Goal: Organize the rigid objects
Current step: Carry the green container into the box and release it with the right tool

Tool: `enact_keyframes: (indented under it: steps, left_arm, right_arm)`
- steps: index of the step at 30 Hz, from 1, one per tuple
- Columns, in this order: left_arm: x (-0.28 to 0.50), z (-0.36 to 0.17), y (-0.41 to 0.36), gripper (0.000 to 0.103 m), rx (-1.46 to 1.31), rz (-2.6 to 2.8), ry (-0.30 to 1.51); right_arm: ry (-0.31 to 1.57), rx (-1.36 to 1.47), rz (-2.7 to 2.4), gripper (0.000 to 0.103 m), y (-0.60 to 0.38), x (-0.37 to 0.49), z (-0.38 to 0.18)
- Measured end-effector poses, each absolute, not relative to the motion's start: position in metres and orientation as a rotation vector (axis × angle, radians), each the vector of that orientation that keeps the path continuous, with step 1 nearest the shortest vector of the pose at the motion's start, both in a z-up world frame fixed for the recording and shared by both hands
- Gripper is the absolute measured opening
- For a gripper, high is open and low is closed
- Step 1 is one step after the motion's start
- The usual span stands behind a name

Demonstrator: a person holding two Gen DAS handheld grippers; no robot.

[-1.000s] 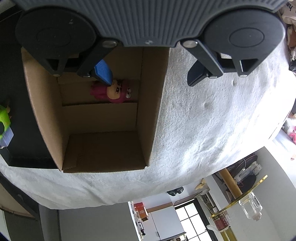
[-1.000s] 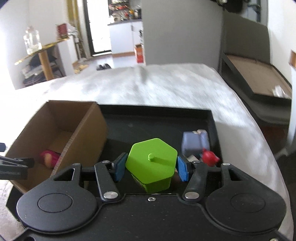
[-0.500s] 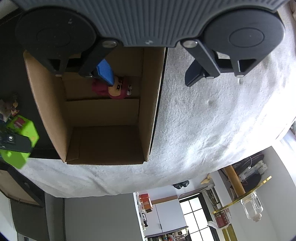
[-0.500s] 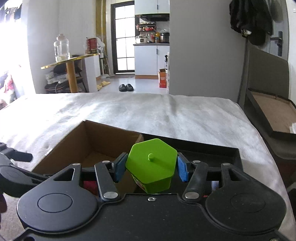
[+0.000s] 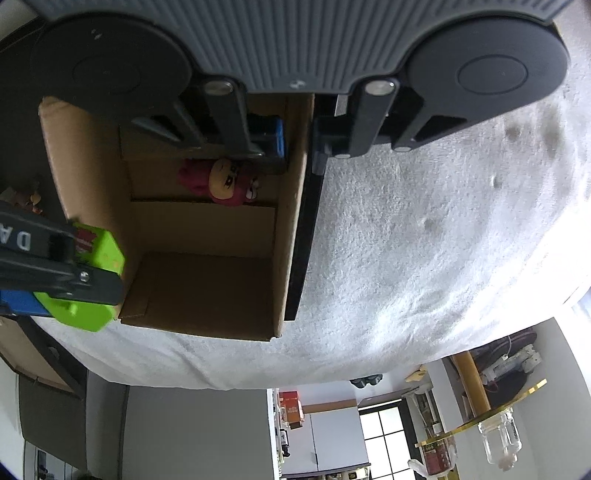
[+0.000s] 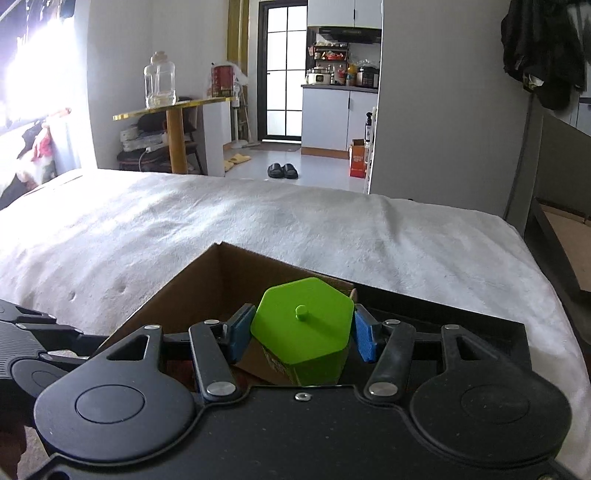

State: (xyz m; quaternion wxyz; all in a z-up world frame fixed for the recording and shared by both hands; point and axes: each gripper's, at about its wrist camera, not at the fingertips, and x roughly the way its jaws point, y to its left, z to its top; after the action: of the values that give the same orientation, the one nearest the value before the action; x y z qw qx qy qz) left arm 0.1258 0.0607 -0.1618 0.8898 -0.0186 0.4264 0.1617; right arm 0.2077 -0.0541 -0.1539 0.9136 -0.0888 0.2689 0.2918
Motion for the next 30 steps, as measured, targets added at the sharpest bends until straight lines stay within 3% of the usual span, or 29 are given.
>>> enact_keyframes:
  steps: [13, 19, 30]
  left_arm:
    - [0.124, -0.16, 0.063, 0.012, -0.047, 0.328, 0.881]
    - [0.126, -0.159, 0.062, 0.012, -0.045, 0.344, 0.887]
    - [0.13, -0.155, 0.052, 0.014, -0.011, 0.389, 0.901]
  right_arm:
    - [0.564, -0.153, 0.675, 0.055, -0.022, 0.213, -0.156]
    - [0.555, -0.156, 0.699, 0.068, -0.021, 0.209, -0.152]
    - [0.614, -0.074, 0.64, 0.068, -0.073, 0.211, -0.142]
